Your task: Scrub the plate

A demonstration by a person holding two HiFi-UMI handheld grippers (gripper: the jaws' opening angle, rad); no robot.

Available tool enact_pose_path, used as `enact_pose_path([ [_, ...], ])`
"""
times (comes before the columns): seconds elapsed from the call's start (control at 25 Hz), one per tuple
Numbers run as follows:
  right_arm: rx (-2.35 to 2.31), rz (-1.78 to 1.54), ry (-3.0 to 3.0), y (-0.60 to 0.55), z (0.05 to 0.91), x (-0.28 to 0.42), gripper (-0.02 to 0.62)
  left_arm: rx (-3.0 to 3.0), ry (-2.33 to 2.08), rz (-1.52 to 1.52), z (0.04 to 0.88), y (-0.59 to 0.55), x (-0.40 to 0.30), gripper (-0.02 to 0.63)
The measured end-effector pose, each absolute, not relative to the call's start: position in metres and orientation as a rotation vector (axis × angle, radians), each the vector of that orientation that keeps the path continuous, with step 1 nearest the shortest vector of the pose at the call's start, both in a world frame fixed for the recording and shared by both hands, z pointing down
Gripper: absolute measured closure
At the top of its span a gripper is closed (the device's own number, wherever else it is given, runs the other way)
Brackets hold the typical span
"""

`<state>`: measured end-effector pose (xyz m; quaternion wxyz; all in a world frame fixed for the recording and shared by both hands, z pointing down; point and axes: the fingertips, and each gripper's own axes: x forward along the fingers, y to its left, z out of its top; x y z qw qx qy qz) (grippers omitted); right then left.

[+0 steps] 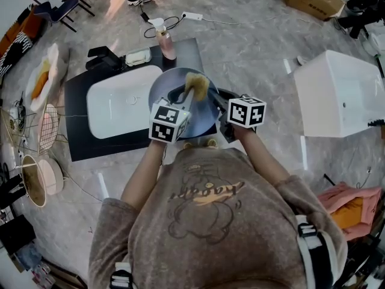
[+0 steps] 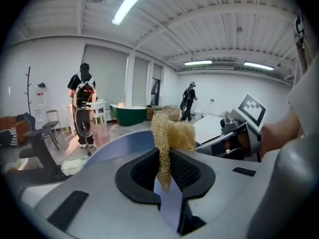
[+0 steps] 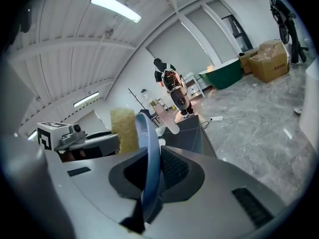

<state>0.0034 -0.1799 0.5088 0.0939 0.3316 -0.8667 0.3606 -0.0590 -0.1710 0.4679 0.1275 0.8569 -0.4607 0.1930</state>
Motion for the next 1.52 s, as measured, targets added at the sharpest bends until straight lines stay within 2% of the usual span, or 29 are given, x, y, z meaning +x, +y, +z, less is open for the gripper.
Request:
enact_pose_path([
  [0.8,0.950,0.951,-2.615,-0.167,0.489,-0.013,0.568,2.543,-1.325,0.727,0.470,-0.182,-0.046,0.541],
  [1.52,1.022,0.961,-2.640,-0.171,0.480,0.000,0.568,2.455,-1.591,0.811,0.451,-0.211,-0.099,0.542],
])
